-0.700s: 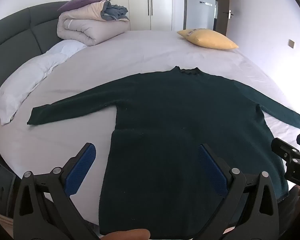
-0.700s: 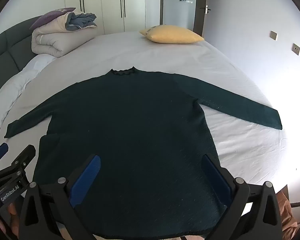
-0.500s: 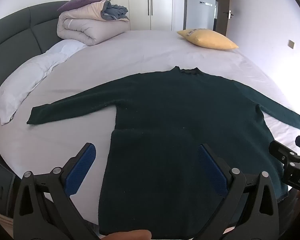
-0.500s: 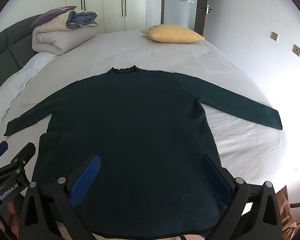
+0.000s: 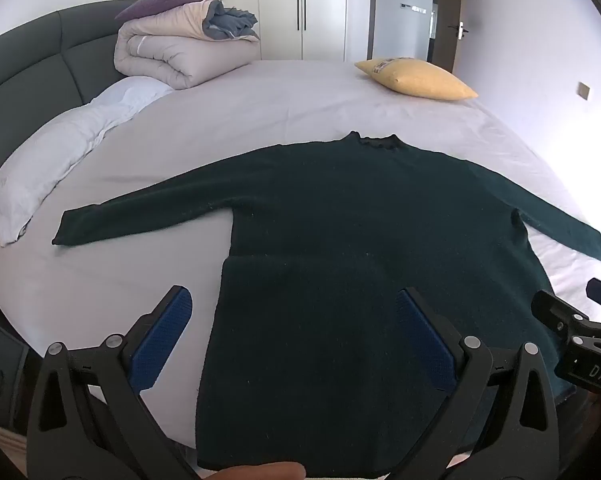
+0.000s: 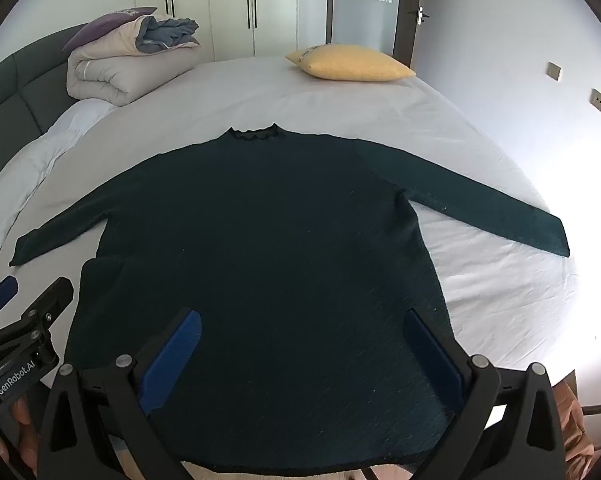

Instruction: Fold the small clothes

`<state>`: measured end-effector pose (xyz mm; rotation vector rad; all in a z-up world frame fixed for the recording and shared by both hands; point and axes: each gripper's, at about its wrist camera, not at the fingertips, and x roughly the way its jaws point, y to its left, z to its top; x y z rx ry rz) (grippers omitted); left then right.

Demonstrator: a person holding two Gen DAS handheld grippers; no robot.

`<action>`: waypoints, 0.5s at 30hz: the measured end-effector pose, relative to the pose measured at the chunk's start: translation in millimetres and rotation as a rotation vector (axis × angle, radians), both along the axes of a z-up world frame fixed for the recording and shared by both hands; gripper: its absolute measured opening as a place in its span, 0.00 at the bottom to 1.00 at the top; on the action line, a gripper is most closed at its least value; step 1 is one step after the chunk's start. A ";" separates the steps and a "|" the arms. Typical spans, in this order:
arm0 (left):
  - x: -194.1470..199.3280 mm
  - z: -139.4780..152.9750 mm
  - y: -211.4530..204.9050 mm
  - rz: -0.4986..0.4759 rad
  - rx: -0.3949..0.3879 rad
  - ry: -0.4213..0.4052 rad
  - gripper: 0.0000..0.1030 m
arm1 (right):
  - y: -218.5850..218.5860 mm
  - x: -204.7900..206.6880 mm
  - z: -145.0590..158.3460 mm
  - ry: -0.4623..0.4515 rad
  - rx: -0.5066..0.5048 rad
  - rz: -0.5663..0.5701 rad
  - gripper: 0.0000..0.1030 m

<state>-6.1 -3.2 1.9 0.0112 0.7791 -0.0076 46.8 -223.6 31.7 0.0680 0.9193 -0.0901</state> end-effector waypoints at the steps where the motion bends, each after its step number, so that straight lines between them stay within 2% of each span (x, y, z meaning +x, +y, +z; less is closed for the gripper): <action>1: 0.0 -0.2 0.0 0.000 0.000 0.000 1.00 | 0.8 -0.8 -0.4 0.000 0.000 0.001 1.00; 15: 3.8 -12.4 0.0 -0.002 -0.012 0.008 1.00 | 5.5 -2.5 -3.1 0.005 -0.005 0.003 1.00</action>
